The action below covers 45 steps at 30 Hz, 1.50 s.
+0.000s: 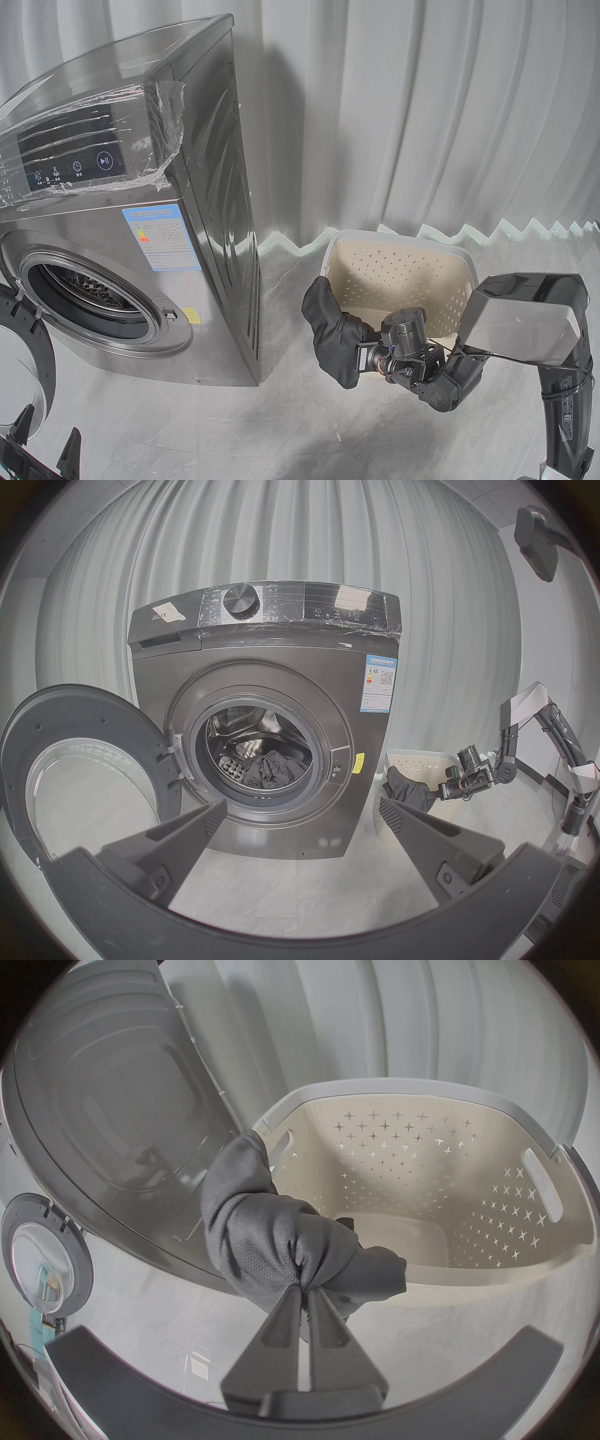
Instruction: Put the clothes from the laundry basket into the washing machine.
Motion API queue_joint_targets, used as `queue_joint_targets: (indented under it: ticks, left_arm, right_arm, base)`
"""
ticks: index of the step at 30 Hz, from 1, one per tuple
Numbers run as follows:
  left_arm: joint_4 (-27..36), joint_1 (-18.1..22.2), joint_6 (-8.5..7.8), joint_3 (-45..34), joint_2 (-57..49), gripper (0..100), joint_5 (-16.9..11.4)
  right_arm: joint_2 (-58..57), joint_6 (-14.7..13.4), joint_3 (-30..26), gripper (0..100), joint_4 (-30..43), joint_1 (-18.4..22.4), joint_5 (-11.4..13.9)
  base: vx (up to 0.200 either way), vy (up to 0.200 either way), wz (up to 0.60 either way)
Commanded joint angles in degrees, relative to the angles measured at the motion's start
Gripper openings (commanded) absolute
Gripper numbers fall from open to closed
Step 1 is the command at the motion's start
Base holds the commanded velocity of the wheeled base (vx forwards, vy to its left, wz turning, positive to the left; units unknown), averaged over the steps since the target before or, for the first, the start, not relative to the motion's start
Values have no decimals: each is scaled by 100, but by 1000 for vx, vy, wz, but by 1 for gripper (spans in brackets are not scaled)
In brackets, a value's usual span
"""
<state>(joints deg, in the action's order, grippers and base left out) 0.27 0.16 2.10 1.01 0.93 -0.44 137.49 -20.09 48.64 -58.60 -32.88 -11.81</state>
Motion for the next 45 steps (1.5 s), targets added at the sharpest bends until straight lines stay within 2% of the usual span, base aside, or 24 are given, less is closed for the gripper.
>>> queue_joint_targets:
  ticks: [1, 5, 11, 17, 27, 31, 32, 36, 42, 45]
  left_arm:
    - [0, 2, 1, -92, -93, 100, 0]
    - [0, 2, 1, -92, -93, 100, 0]
    - [0, 2, 1, -92, -93, 100, 0]
    - [0, 2, 1, -92, -93, 100, 0]
    - [0, 2, 1, -92, -93, 100, 0]
    - [0, 2, 1, -92, -93, 100, 0]
    - [0, 2, 1, -92, -93, 100, 0]
    - [0, 2, 1, -92, -93, 100, 0]
    - [0, 2, 1, -92, -93, 100, 0]
    - [0, 2, 1, -92, -93, 100, 0]
  right_arm:
    - [-205, 23, -136, 0, -99, -17, -5]
    - [-679, 137, -496, 0, -275, -43, -5]
    - [-1453, 146, -1014, 0, -327, -122, -5]
    - [-1866, 137, -1217, 0, -327, -193, 4]
    - [-1541, 111, -1173, 0, -354, -184, 30]
    - [-943, 172, -1155, 0, -758, -131, 65]
    - [-829, 225, -1146, 100, -916, -131, 65]
    - [-442, 453, -1085, 100, -1268, -17, 74]
    - [-372, 480, -1006, 100, -1294, -8, 100]
    - [-354, 576, -918, 100, -1233, 45, 232]
  base:
    - [0, 0, 0]
    - [0, 0, 0]
    - [0, 0, 0]
    - [0, 0, 0]
    - [0, 0, 0]
    - [0, 0, 0]
    - [0, 0, 0]
    - [0, 0, 0]
    - [0, 0, 0]
    - [0, 0, 0]
